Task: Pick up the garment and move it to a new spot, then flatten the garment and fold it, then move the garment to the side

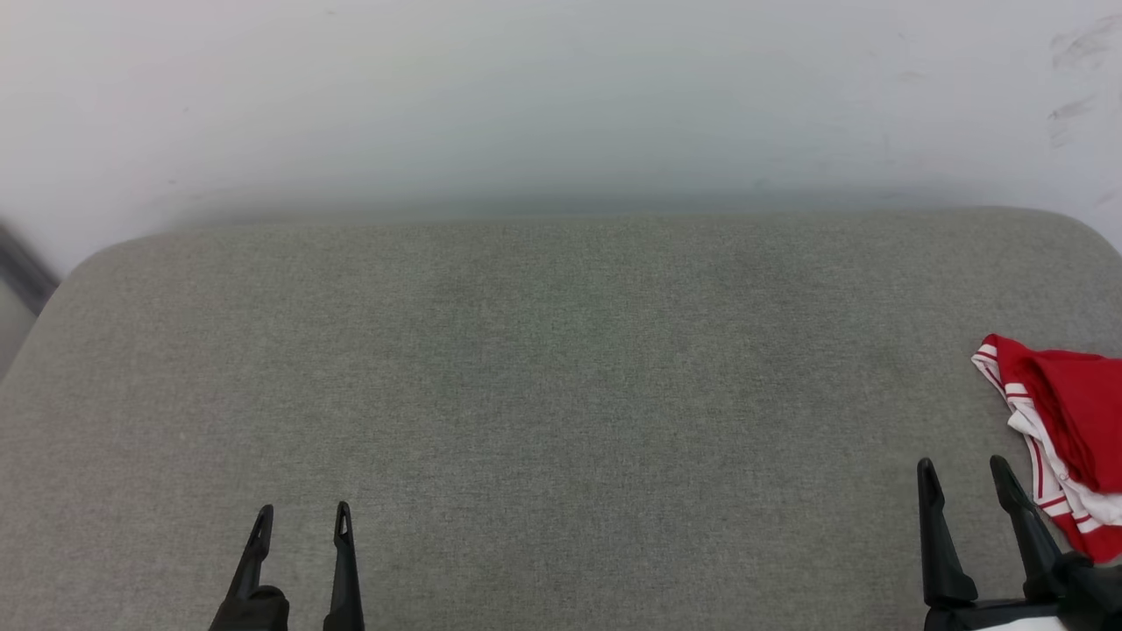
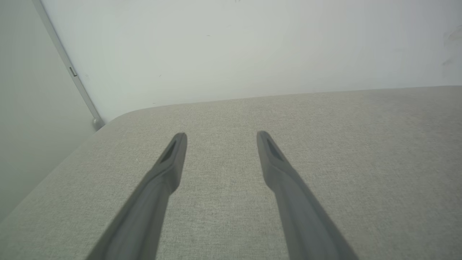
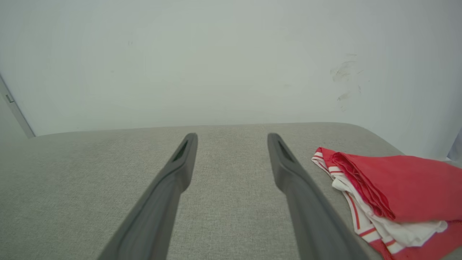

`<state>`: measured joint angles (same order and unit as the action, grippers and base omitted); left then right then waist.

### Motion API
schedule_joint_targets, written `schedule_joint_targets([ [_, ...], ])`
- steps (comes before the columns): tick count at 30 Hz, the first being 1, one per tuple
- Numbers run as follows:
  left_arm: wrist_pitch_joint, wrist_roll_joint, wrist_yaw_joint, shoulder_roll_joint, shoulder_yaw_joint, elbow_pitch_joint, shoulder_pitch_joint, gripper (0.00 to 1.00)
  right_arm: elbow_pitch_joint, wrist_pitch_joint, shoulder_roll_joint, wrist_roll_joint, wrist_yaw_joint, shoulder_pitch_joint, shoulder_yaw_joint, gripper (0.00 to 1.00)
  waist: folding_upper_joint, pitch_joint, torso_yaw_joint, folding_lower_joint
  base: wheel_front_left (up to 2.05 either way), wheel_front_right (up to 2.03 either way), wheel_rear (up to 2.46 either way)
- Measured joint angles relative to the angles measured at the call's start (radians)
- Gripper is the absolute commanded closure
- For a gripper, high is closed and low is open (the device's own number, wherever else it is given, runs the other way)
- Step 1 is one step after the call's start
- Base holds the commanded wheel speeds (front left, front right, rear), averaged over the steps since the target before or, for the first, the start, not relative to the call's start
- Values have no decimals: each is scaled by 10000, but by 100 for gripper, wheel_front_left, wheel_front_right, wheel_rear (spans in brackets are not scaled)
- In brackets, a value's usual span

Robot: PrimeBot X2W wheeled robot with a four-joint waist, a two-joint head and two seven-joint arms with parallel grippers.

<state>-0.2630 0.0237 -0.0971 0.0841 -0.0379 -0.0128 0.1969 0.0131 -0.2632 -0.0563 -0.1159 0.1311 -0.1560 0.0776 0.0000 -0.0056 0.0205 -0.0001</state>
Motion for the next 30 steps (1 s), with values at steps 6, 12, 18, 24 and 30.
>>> schedule_joint_targets([
  [6,0,13,94,-48,88,-13,28,0,61,0,29,2,0,-137,-54,0,0,-42,3,0,0,0,0],
  [12,6,73,125,-65,79,414,38,100,-349,12,36,-8,0,-147,-75,100,0,-41,0,0,0,0,0],
  [18,228,1202,245,-59,92,598,21,100,-548,211,35,-1064,0,-123,-127,100,0,-35,-9,1,0,0,0],
  [24,460,2506,412,-48,127,794,-193,100,-750,447,8,-2309,0,-18,-174,100,0,-29,-19,0,0,0,0],
  [30,688,3699,541,-36,163,970,-441,100,-894,679,-33,-3455,0,205,-209,100,0,-22,-29,1,0,0,0],
])
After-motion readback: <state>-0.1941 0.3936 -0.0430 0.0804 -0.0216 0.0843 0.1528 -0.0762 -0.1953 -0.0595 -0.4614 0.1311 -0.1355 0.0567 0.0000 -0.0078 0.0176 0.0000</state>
